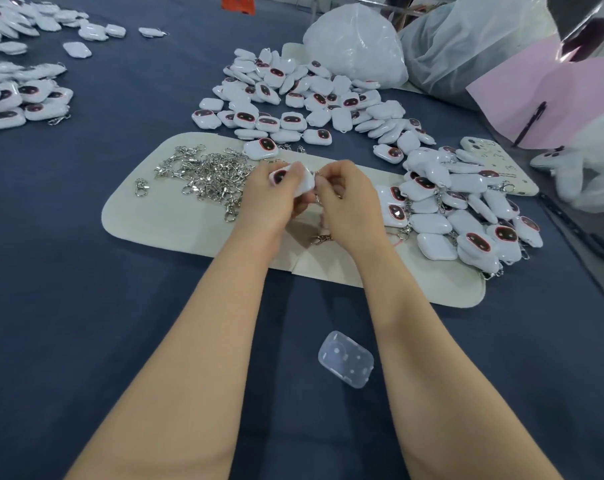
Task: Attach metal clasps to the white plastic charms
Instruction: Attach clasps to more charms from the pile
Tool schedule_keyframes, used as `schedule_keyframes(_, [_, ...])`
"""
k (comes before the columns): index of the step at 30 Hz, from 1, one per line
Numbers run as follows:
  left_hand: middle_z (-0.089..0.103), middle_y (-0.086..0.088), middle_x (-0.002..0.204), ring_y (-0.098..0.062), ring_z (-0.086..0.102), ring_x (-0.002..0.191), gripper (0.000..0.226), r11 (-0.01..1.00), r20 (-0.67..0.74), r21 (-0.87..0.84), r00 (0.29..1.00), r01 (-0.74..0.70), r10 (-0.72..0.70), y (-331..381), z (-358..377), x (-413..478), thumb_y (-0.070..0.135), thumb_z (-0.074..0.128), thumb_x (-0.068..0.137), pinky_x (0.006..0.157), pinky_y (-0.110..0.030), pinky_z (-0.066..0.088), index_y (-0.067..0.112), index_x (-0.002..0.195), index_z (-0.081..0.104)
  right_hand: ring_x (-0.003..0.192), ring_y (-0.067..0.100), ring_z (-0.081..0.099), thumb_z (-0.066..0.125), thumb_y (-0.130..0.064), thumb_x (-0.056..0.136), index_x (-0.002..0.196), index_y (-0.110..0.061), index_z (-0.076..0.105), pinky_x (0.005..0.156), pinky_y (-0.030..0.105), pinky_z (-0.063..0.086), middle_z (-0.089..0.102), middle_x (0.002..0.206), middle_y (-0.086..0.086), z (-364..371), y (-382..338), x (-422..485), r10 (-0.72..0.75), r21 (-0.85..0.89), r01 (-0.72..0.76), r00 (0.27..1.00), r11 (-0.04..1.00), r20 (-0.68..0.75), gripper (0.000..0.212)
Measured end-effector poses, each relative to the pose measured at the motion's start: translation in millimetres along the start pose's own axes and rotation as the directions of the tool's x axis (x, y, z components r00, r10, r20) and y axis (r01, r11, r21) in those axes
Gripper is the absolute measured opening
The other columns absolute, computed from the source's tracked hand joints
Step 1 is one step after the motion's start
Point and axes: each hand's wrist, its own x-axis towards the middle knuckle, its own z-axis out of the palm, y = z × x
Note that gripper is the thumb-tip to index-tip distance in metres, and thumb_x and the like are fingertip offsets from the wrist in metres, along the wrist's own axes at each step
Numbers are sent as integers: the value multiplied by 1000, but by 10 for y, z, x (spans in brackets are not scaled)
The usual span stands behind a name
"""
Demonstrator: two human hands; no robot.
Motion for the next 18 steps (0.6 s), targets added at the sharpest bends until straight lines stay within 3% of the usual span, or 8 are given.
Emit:
schedule_keyframes(2, [58,-4,69,-5,54,44,11,939,90,-281,980,197,-179,33,3,-8,15,49,98,44,-16,45,8,90,54,77,5,61,53,-9,93,91,-19,53,80,26,51,58,79,-12,47,-36,-9,-14,123,23,997,992,-75,10])
schedule_keyframes(4, [56,-2,60,-4,50,40,16,828,195,-449,941,336,-276,62,3,-34,15,46,99,39,-12,42,6,88,53,67,-4,57,53,-8,93,92,-19,54,70,15,48,58,78,-14,75,-74,-26,-52,159,78,985,984,-166,11])
schedule_keyframes(8, [47,1,67,-1,38,34,14,708,338,-535,885,461,-321,95,6,-52,17,44,99,34,-7,33,8,89,50,68,-8,54,54,-7,93,92,-19,59,69,8,43,58,77,-17,58,-117,-39,-59,199,108,969,974,-239,12])
schedule_keyframes(11, [45,-1,73,-1,39,34,11,735,299,-514,895,443,-330,74,15,-54,17,50,97,34,-8,35,9,90,51,70,-1,54,55,-9,93,94,-11,64,69,10,42,62,80,-9,-6,-123,-46,-109,113,136,970,984,-219,10])
schedule_keyframes(13, [49,-3,72,-3,41,35,9,871,134,-380,950,312,-282,58,10,-42,16,56,94,37,-13,38,7,94,53,74,9,55,55,-9,93,95,-6,66,70,14,41,64,84,-2,-53,-109,-41,-179,-30,176,972,984,-155,11])
schedule_keyframes(15, [54,2,73,-3,49,45,12,997,-88,72,996,-1,7,22,-26,-30,19,61,92,50,-19,45,11,97,55,79,15,56,54,-8,92,93,-5,66,72,19,40,66,85,2,-86,-94,-18,-189,-150,180,981,972,-49,13])
schedule_keyframes(16, [55,7,74,1,51,53,11,924,-104,333,967,-187,233,6,-45,-34,21,62,90,59,-16,45,14,96,55,81,18,58,53,-7,92,93,-4,66,74,22,41,67,86,4,-96,-80,-7,-177,-197,173,984,965,-2,13])
schedule_keyframes(18, [52,17,73,9,51,63,11,706,15,575,869,-413,495,2,-48,-98,23,63,89,62,-4,37,22,90,52,86,20,60,52,-8,93,95,-5,67,79,26,43,69,90,5,-103,-58,5,-140,-249,151,988,957,61,15])
